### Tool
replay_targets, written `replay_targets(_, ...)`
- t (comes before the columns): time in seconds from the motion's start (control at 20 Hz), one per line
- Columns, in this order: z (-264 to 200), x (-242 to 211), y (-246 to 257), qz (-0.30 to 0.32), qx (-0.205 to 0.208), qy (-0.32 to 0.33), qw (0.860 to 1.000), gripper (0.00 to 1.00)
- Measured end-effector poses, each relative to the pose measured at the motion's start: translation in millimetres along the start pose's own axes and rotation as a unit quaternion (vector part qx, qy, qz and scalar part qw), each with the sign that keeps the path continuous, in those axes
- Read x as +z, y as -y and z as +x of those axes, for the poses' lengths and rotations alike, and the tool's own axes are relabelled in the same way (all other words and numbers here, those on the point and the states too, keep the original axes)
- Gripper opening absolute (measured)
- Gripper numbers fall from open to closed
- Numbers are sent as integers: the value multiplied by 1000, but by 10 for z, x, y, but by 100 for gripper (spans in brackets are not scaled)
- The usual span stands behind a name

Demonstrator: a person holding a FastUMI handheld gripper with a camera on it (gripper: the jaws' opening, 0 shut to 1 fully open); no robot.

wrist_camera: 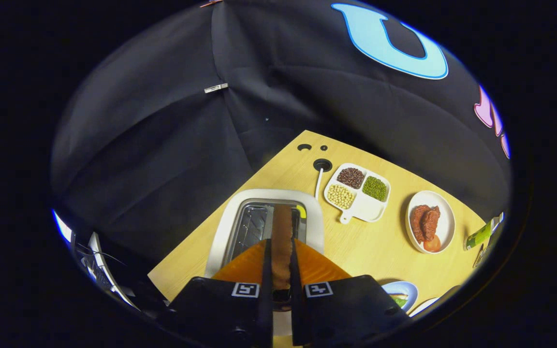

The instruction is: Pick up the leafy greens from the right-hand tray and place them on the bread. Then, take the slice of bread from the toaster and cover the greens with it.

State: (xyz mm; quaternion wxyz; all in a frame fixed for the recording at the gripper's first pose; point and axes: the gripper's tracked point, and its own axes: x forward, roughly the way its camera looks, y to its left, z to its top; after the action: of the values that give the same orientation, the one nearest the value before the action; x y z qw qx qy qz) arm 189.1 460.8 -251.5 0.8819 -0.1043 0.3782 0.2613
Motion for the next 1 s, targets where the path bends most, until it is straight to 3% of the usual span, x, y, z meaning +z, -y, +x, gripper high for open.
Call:
replay_targets(0.2,-120,51,-14,2,19,9,1000,14)
replay_targets(0.5,-619,278,68,3,29,53,998,14)
replay_targets(1.0,-1510,398,812,58,6,126,990,13)
